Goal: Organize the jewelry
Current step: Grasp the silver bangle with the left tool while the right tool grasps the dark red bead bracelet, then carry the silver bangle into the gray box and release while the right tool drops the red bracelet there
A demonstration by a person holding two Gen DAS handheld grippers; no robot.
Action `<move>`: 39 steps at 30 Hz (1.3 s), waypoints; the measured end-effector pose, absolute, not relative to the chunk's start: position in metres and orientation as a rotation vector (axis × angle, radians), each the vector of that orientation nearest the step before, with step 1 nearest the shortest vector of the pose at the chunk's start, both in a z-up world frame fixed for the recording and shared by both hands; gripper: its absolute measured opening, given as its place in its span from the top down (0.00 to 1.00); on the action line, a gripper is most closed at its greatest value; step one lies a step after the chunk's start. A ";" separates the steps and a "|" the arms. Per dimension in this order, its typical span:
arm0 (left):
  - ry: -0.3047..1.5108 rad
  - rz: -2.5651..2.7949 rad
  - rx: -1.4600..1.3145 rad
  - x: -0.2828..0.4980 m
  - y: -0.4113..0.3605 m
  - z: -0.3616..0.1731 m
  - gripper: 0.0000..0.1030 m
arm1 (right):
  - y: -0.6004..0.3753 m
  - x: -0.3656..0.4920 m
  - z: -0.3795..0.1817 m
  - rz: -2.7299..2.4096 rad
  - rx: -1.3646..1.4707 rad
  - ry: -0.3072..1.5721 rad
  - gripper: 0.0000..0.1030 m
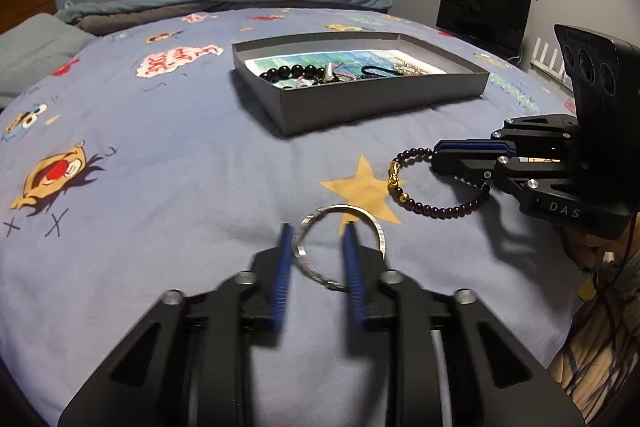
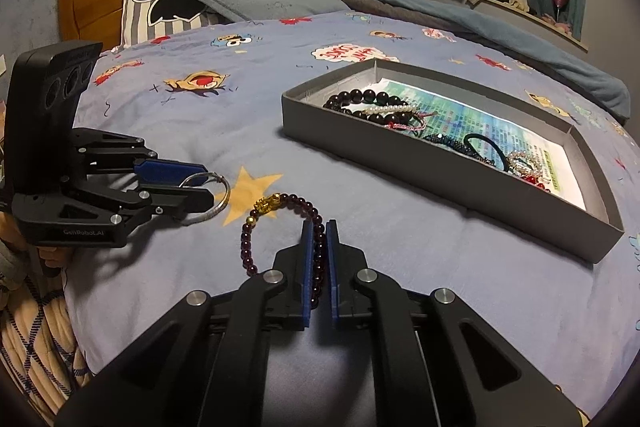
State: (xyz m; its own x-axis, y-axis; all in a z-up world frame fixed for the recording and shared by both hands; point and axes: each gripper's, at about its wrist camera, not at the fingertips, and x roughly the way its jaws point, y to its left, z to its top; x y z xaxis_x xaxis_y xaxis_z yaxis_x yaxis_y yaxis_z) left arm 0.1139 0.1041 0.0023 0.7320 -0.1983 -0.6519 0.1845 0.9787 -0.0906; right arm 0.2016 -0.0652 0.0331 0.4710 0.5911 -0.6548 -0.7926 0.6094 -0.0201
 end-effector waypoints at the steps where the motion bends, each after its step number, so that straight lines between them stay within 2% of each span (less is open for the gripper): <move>1: 0.715 -0.212 -0.023 0.114 0.104 0.003 0.91 | -0.067 0.201 0.034 0.868 -0.339 0.650 0.94; 21: 0.483 -0.237 -0.116 0.130 0.096 0.056 0.95 | -0.101 0.213 0.082 0.793 -0.168 0.466 0.94; 39: 0.421 -0.269 -0.117 0.169 0.083 0.079 0.95 | -0.108 0.248 0.107 0.741 -0.050 0.413 0.94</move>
